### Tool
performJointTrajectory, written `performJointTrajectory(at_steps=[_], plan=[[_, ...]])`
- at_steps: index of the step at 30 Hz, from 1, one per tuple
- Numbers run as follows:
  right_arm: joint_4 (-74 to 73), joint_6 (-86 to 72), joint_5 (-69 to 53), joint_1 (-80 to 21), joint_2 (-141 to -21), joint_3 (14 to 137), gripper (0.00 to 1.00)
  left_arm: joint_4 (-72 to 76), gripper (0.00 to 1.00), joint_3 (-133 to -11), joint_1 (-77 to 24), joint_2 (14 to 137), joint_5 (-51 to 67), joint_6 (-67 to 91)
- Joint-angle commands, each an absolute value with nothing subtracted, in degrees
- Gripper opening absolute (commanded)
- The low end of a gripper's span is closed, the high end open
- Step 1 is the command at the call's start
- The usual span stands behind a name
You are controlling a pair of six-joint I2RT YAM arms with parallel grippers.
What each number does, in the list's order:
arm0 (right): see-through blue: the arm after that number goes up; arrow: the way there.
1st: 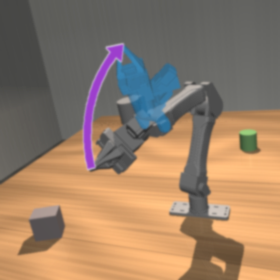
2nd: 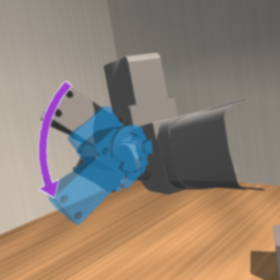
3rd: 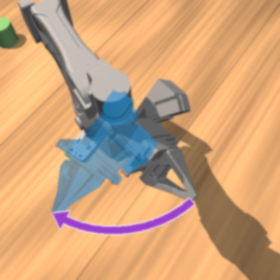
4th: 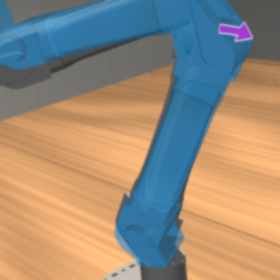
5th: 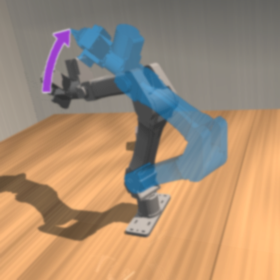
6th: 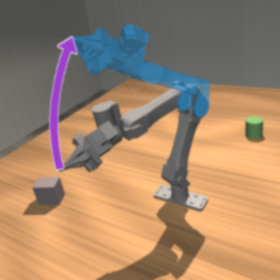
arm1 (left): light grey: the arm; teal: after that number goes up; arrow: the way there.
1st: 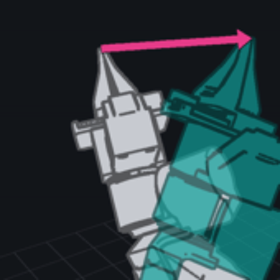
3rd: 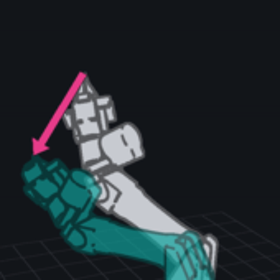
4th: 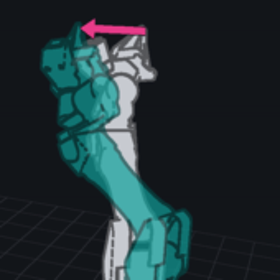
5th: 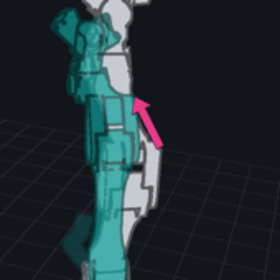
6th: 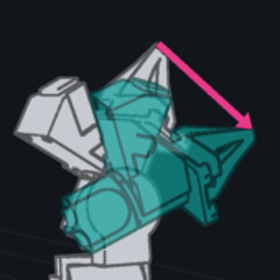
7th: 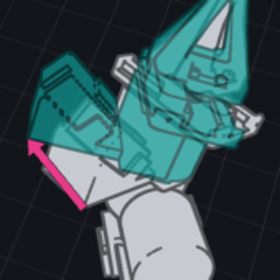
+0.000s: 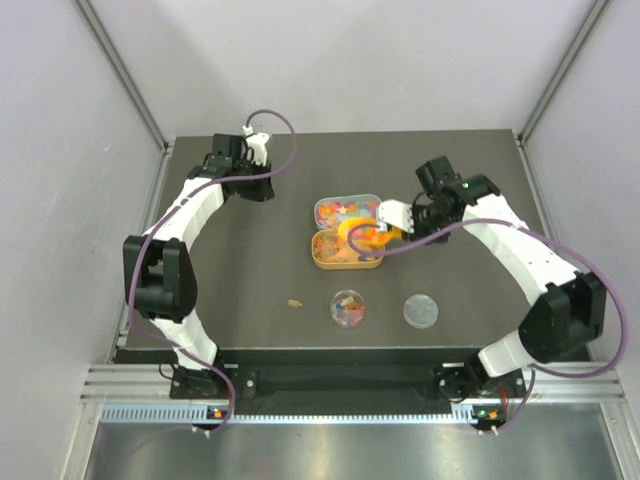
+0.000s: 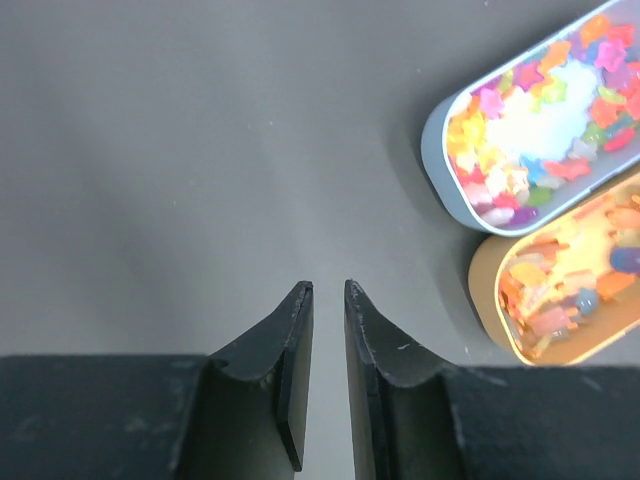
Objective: Pack the candies
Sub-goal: Place the fake candies in the packing bottle.
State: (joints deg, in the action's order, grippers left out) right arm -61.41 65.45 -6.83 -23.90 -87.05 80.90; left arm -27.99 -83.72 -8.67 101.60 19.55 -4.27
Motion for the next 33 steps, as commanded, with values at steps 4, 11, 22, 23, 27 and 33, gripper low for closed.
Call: performJointTrajectory(at_steps=[4,11,22,23,27,33], plan=[[-66.3,71.0,-6.9,-25.7,-78.8,71.8,0.0,-25.4,0.25,-79.8,-8.6,94.2,18.2,-4.8],[-70.4,71.9,-2.2,-30.2,-76.9,71.7,0.0,-25.1,0.25,-76.7,-8.6,89.5,17.4,-5.2],[-68.8,62.8,-2.9,-42.9,-77.6,68.4,0.0,-23.3,0.26,-69.0,-7.7,82.0,18.3,-3.5],[-68.2,62.1,-3.1,-43.2,-78.1,68.3,0.0,-23.3,0.26,-68.5,-7.2,81.6,18.4,-3.3],[-66.7,60.6,-4.5,-44.5,-81.2,69.3,0.0,-23.6,0.26,-66.5,-6.2,80.0,18.5,-3.2],[-63.3,57.6,-6.8,-48.5,-85.8,71.3,0.0,-23.6,0.26,-64.9,-5.1,78.0,18.9,-2.9]])
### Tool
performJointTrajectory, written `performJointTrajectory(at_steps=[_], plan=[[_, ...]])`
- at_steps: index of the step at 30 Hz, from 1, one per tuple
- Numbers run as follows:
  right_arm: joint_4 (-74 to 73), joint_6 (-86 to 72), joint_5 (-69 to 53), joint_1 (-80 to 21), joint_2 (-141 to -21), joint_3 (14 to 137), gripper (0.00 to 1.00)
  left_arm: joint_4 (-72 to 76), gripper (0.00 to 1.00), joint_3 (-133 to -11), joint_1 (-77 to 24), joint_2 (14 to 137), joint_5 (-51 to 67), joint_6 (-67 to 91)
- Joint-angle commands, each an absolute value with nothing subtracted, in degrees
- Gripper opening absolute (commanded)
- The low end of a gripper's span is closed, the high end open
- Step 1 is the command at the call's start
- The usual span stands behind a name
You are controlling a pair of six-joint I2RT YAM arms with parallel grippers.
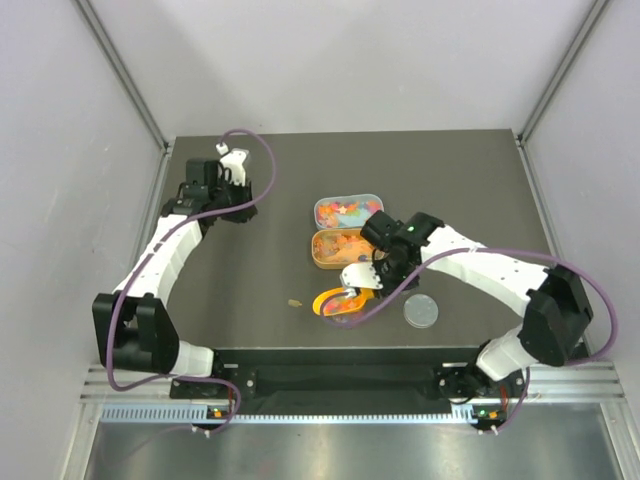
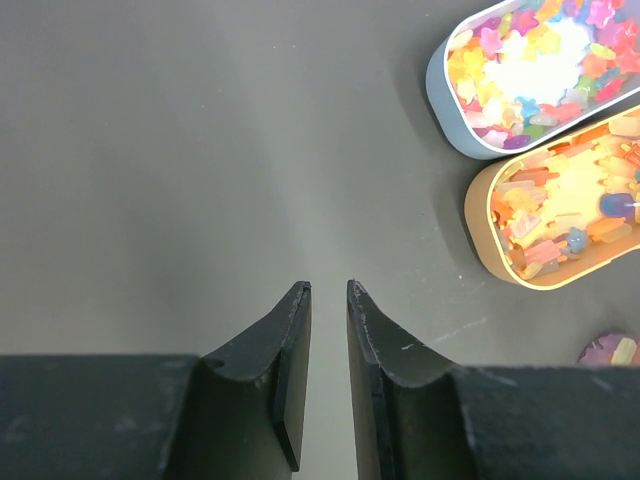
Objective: Pack the candies
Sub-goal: Place the fake candies in the packing bottle.
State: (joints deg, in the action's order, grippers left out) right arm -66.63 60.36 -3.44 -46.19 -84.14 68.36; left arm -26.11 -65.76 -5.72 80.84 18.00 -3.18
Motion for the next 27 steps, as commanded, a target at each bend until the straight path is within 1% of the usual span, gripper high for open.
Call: performJointTrajectory(at_steps=[1,7,18,27], plan=[[-63.3,57.3,-7.0,-49.1,-86.4,71.9,0.0,-23.6,0.27,-64.8,-4.9,78.0,19.0,-2.6],[-62.9,57.9,-5.7,-49.3,-87.5,72.3,0.0,-24.1,0.27,-65.0,-4.1,77.9,19.6,-2.2],[-69.6,65.8,8.3,-46.4,-80.2,71.6,0.0,-22.8,0.27,-63.9,-4.0,78.5,19.4,-2.5],[-72.8,68.0,16.5,-46.5,-80.7,72.5,0.0,-21.4,0.27,-63.8,-4.0,79.3,19.6,-1.7]])
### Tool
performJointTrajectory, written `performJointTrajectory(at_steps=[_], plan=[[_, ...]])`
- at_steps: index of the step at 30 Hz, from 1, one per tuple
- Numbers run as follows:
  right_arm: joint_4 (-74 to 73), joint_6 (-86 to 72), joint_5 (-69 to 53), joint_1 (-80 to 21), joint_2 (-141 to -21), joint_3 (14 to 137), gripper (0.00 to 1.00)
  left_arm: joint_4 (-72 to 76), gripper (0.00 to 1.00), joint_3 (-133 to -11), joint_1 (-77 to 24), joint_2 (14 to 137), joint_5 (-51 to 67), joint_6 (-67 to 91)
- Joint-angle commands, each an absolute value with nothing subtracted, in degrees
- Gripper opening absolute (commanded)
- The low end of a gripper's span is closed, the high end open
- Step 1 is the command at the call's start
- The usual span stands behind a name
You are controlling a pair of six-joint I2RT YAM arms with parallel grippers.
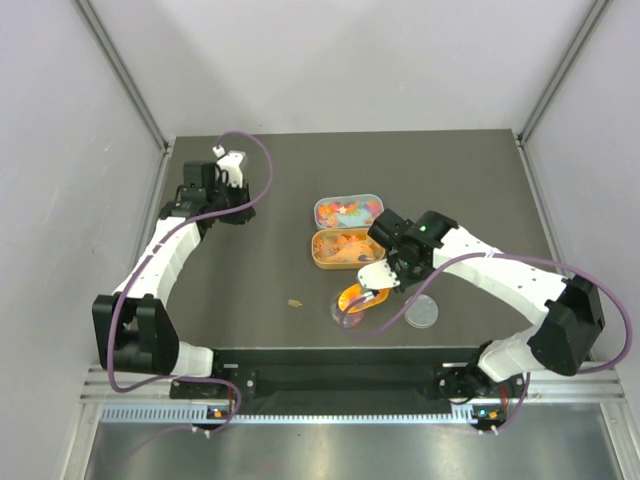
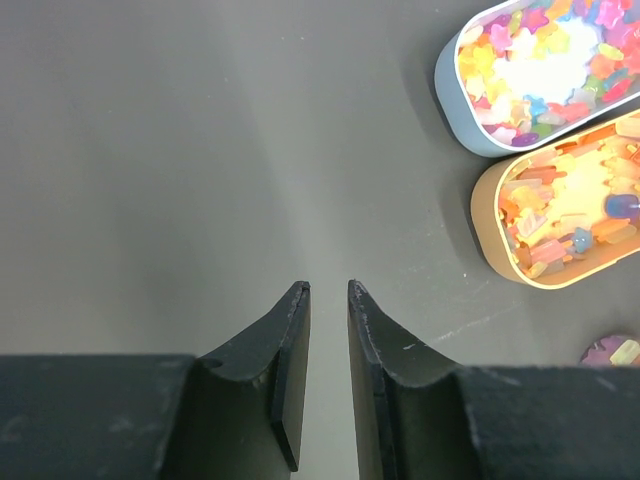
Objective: Pack the candies
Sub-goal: Place the fake candies in the packing bottle.
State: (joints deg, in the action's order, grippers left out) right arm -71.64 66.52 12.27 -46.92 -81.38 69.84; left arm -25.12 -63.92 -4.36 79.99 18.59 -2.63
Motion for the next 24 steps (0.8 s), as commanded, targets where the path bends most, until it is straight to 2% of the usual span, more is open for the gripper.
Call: performJointTrajectory(at_steps=[1,12,24], plan=[[-73.0,68.3,17.9,-46.5,-81.1,72.7,0.0,-21.3,0.27,-64.0,-4.0,79.4,19.5,-1.6],[-76.0,68.1,26.5,-47.2,-87.1,78.3,0.0,-20.3,0.27,-62.8,-4.0,79.2,19.3,-0.6],[-79.5,65.0,30.4,-51.5,-87.0,77.2,0.0,-17.3,0.27,-60.9,-4.0,79.0,20.6,-0.3]])
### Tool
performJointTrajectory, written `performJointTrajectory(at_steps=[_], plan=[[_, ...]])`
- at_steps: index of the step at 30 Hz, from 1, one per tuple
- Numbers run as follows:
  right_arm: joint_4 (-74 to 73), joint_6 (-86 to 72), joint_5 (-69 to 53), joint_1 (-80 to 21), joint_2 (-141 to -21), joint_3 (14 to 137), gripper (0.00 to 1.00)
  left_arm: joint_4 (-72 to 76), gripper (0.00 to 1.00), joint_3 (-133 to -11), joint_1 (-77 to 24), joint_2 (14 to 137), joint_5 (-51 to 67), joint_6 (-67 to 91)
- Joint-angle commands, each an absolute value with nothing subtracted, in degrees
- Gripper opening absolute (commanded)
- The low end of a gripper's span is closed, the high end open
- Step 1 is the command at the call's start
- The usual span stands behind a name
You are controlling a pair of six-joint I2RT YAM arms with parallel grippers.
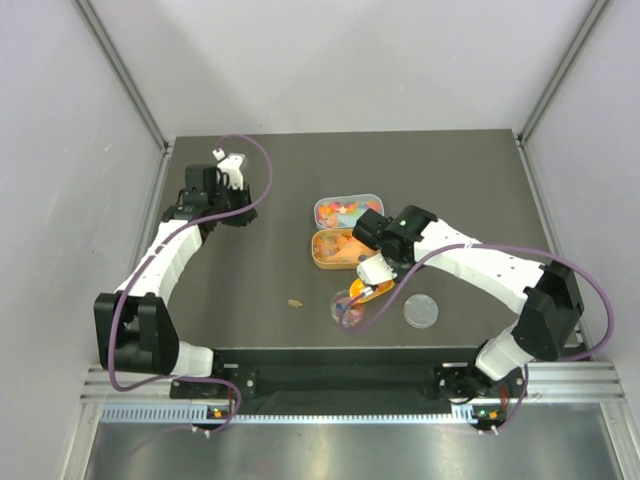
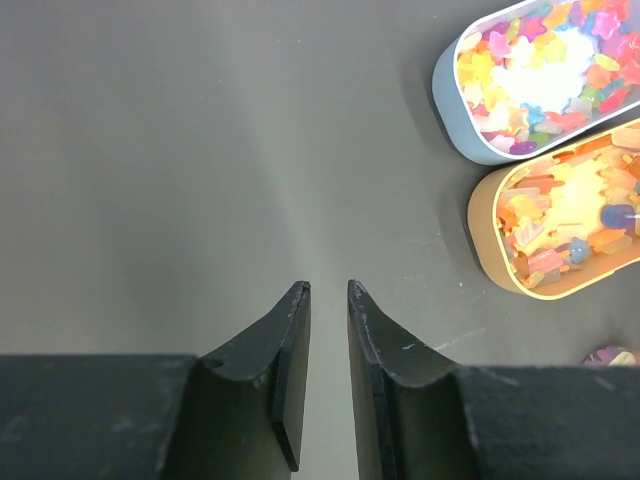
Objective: Pack the candies
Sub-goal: Place the fake candies in the packing bottle.
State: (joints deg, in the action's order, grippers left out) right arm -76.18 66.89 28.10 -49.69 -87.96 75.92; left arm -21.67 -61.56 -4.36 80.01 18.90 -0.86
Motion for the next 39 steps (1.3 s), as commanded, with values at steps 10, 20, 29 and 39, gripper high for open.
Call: performJointTrajectory(at_steps=[10,20,29,39], plan=[[-81.3,62.3,34.8,-53.6,-87.9,76.6,0.0,-16.4,0.27,-59.8,-4.0,77.9,20.4,1.6],[-84.2,60.6,37.2,-57.4,-88.0,78.4,0.0,-15.7,0.27,-57.6,-4.0,75.1,20.0,1.4],[-84.2,60.9,42.0,-60.1,-87.4,77.7,0.0,-15.5,0.27,-57.8,-4.0,74.5,20.8,2.1],[-84.3,63.1,46.8,-61.9,-87.0,77.4,0.0,-14.6,0.27,-59.5,-4.0,75.7,21.4,2.9]])
